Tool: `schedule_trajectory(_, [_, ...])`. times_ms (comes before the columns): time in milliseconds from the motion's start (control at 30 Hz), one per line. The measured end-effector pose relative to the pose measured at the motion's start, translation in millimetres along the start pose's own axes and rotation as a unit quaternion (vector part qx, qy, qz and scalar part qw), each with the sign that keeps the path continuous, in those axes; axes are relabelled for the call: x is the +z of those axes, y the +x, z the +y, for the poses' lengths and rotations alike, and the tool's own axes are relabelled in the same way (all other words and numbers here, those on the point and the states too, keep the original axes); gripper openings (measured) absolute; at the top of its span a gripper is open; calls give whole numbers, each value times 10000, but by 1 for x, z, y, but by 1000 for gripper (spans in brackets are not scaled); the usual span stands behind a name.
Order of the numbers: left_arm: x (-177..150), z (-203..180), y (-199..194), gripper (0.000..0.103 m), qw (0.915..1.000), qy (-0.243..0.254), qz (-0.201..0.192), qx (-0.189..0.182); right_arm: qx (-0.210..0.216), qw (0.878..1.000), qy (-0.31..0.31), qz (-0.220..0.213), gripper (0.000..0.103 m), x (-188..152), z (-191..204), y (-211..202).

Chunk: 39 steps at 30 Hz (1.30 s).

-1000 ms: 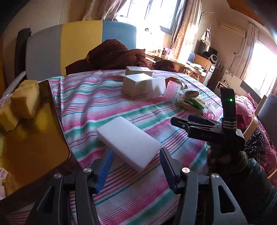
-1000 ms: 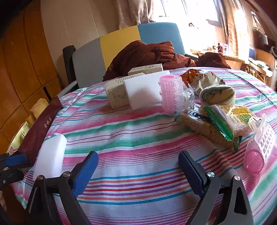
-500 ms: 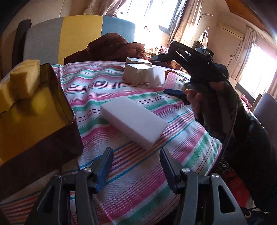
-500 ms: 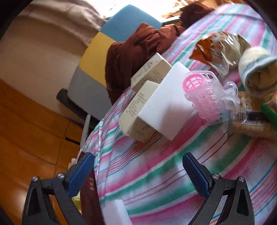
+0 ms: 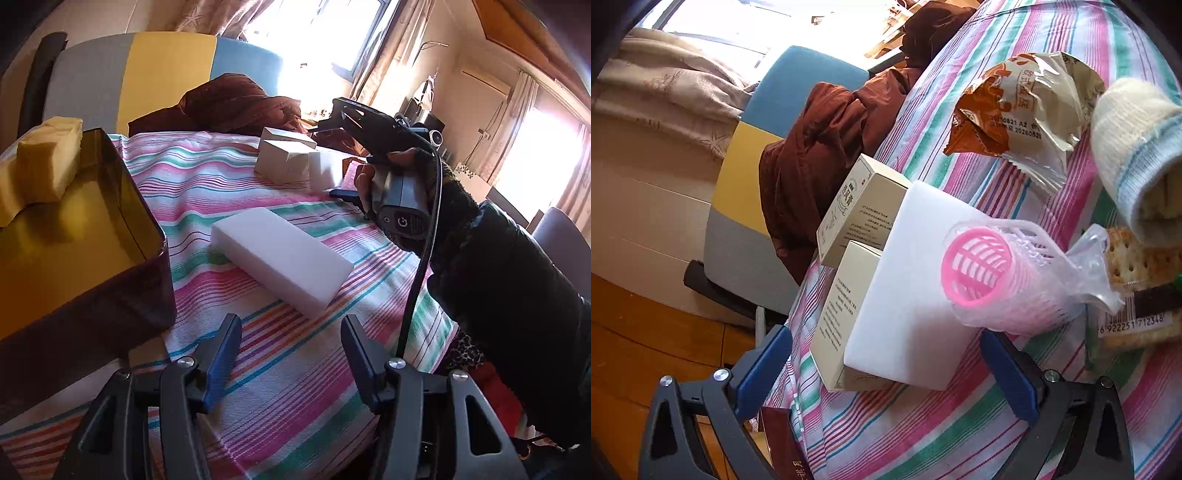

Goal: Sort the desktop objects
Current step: 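Grasp the second white eraser sponge with right tool while left tool regrasps the first, then carry both white eraser sponges over the gold tray with both tools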

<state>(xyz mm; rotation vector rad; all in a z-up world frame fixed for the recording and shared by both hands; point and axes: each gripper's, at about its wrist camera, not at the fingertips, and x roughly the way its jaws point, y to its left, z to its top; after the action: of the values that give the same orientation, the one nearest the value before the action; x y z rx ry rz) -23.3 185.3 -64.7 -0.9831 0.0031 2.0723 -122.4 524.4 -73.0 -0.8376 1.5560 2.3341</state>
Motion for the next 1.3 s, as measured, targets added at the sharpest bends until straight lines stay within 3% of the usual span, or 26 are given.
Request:
schedule_trajectory(67, [0, -1, 0, 57, 10000, 0, 5, 17, 58, 9999, -95, 43, 94, 0, 0, 2])
schedule_trajectory(100, [0, -1, 0, 57, 10000, 0, 8, 26, 94, 9998, -133, 65, 83, -1, 0, 2])
schedule_trajectory(200, [0, -1, 0, 57, 10000, -21, 19, 35, 188, 9994, -231, 161, 67, -2, -5, 3])
schedule_trajectory(400, [3, 1, -2, 57, 9998, -186, 56, -62, 531, 9949, -749, 418, 64, -9, -5, -11])
schedule_trajectory(567, [8, 0, -7, 64, 9987, -382, 36, -323, 675, 9763, -1885, 819, 64, -32, 7, -36])
schedule_trajectory(700, [14, -5, -13, 72, 9977, -474, 24, -480, 481, 9482, -3002, 927, 64, -56, 13, -67])
schedule_trajectory(800, [23, -12, -12, 79, 9971, -583, 111, -483, 82, 9163, -3916, 837, 64, -77, 17, -90])
schedule_trajectory(933, [43, -22, 3, 83, 9952, -847, 482, -46, -398, 8705, -4869, 601, 64, -105, 19, -115])
schedule_trajectory(1067, [59, -16, 31, 83, 9838, -1485, 983, 214, -716, 8283, -5545, 367, 64, -129, 19, -128])
schedule_trajectory(1167, [65, -14, 47, 84, 9751, -1744, 1293, 442, -837, 8039, -5880, 300, 64, -136, 14, -135])
schedule_trajectory(1300, [71, -15, 63, 84, 9673, -1711, 1619, 943, -822, 7826, -6167, 214, 64, -150, 13, -139])
